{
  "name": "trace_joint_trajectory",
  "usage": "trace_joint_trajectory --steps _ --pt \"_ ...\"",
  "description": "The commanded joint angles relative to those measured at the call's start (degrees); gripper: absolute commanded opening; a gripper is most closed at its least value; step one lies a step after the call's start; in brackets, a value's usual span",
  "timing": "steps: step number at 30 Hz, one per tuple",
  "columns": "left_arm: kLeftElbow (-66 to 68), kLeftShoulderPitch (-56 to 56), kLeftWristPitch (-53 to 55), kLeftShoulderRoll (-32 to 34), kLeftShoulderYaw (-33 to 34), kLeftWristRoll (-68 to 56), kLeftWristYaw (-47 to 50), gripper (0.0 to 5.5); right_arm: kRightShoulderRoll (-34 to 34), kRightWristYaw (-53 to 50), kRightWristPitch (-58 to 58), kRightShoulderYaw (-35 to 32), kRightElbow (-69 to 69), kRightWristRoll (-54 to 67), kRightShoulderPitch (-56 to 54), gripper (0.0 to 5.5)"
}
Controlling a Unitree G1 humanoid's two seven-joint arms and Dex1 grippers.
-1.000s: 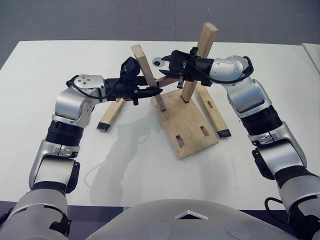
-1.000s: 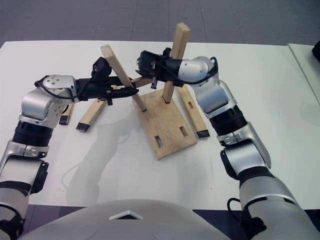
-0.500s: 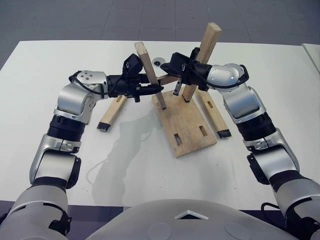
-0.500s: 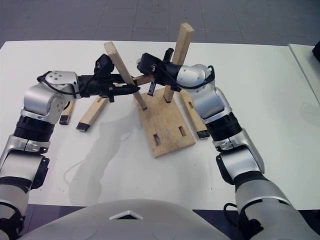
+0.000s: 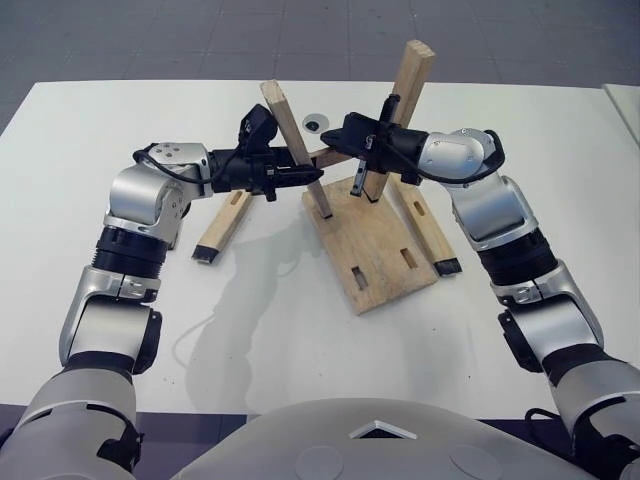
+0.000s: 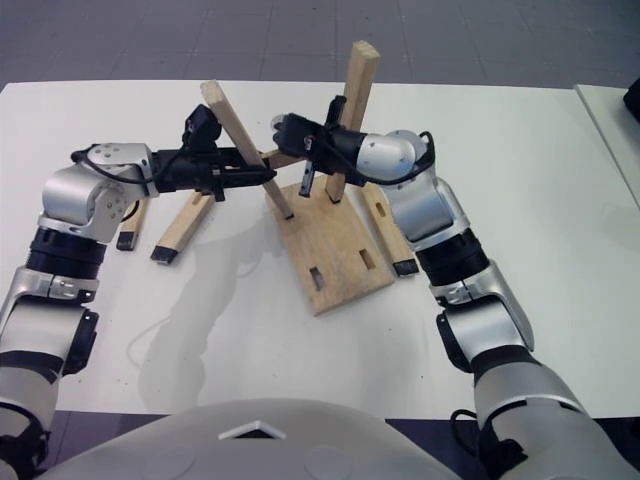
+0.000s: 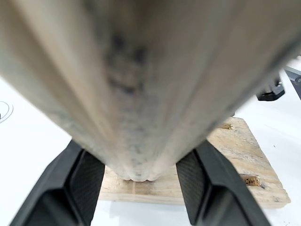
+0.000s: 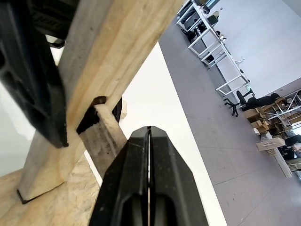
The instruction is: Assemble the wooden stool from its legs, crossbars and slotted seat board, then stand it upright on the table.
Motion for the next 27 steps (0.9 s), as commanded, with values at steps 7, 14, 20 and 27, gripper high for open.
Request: trace_joint_trajectory --steps 7,14,20,27 --pt "1.0 5.8 10.4 1.2 -9.1 7.2 1.3 2.04 2.7 -4.9 -0.8 -6.8 -3.5 1.7 -7.9 0.00" --pt "3.3 5.0 9.3 1.6 -12.6 9.7 1.1 2.04 -0.7 5.7 5.7 -1.0 0.7 3.3 2.3 0.00" --pt "5.4 5.1 7.7 0.8 -16.4 12.4 2.5 2.04 -1.7 6.8 5.8 0.1 2.6 2.4 3.9 0.00" --pt "3.2 5.8 8.4 1.6 -13.8 9.7 3.7 2.04 1.9 -6.7 -0.4 -10.6 -4.6 3.7 -5.2 0.00"
